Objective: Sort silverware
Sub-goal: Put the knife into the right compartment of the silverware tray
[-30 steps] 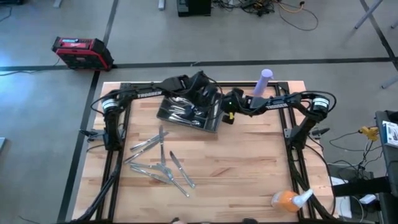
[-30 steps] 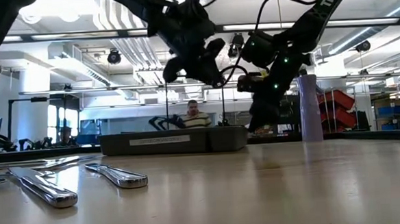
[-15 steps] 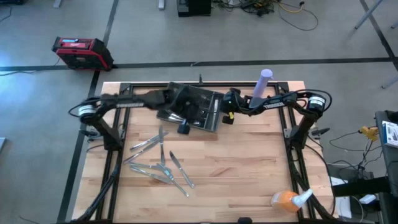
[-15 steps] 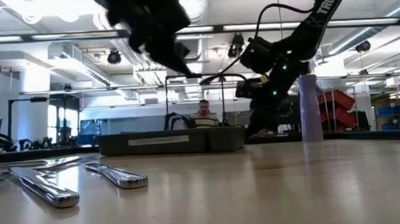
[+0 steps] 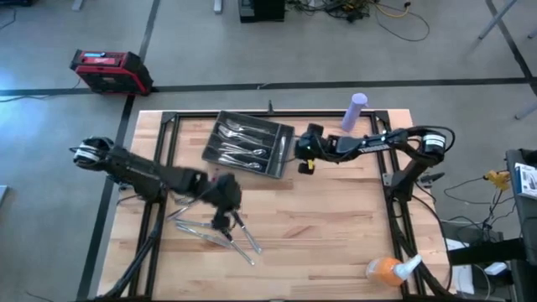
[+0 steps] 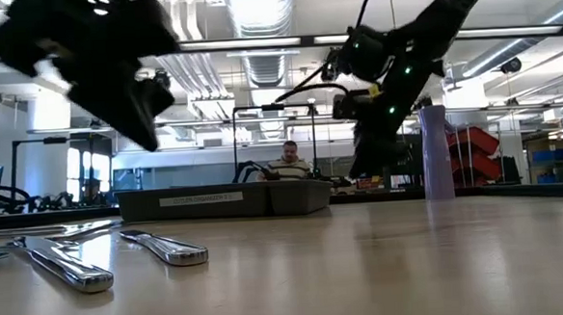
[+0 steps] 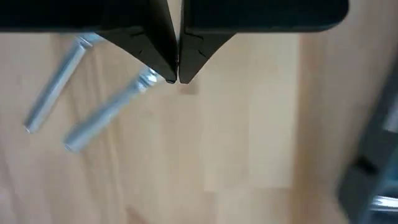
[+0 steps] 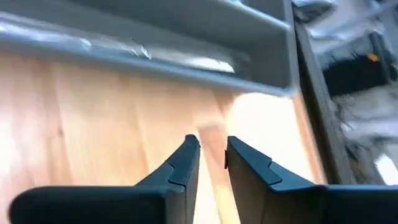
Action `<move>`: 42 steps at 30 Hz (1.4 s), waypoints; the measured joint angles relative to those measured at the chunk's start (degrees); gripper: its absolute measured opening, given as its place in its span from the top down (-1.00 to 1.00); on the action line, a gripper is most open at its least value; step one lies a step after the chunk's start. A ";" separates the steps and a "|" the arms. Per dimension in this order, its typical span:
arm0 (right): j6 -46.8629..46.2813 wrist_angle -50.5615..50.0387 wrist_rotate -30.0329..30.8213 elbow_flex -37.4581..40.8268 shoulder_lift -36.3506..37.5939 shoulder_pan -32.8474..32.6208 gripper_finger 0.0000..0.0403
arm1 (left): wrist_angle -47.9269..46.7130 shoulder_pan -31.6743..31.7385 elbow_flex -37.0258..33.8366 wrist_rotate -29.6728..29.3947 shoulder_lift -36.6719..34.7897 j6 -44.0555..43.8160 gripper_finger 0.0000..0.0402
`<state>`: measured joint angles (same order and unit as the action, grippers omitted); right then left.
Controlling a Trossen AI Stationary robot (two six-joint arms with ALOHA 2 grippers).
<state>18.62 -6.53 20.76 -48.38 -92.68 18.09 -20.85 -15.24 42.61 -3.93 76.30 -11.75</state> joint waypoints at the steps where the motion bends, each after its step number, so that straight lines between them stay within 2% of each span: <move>1: -1.53 -2.49 1.23 0.00 1.41 -1.06 0.62 | 1.47 -2.11 -0.73 -1.19 0.34 -0.61 0.99; 4: -9.10 -4.85 0.37 0.00 4.74 -5.26 0.51 | 4.65 -6.99 -2.54 -5.29 1.17 -2.58 0.99; 7: -16.46 -2.44 -7.95 0.95 6.86 -11.16 0.41 | 4.65 -7.87 -3.46 -12.64 3.01 -3.62 0.99; 10: -20.65 8.64 -14.25 2.80 6.12 -19.07 0.35 | 4.62 -7.08 -5.44 -18.93 3.51 -4.82 0.99; 12: -21.99 14.84 -14.98 4.46 5.48 -25.22 0.33 | 8.60 -5.99 -6.51 -20.14 4.17 -4.89 0.99; 15: -23.63 24.96 -12.87 4.67 2.07 -33.32 0.33 | 7.84 -5.59 -8.50 -18.78 4.30 -6.29 0.99; 21: -21.26 43.57 1.93 4.44 -8.60 -43.47 0.37 | 11.39 -6.53 -10.07 -17.59 6.11 -7.49 1.00; 24: -21.55 50.61 6.00 2.42 -16.39 -43.81 0.36 | 10.82 -6.69 -11.52 -17.28 6.17 -9.55 1.00; 29: -21.40 58.42 6.41 -4.77 -28.09 -42.54 0.26 | 12.90 -6.21 -13.04 -16.95 8.36 -13.39 1.00; 36: -19.77 53.98 8.07 -19.52 -40.75 -42.06 0.09 | 15.21 -5.76 -13.87 -18.17 10.69 -24.68 1.00; 38: -20.59 52.80 8.26 -22.04 -42.18 -42.26 0.05 | 14.15 -6.36 -14.03 -17.84 10.12 -28.88 1.00; 42: -28.40 46.20 10.76 -22.75 -42.10 -42.45 0.00 | 12.22 -6.65 -14.21 -19.06 9.52 -35.93 1.00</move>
<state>-9.78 39.67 31.52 -71.13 -134.78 -24.35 -8.63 -21.89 28.40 -22.99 85.82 -47.69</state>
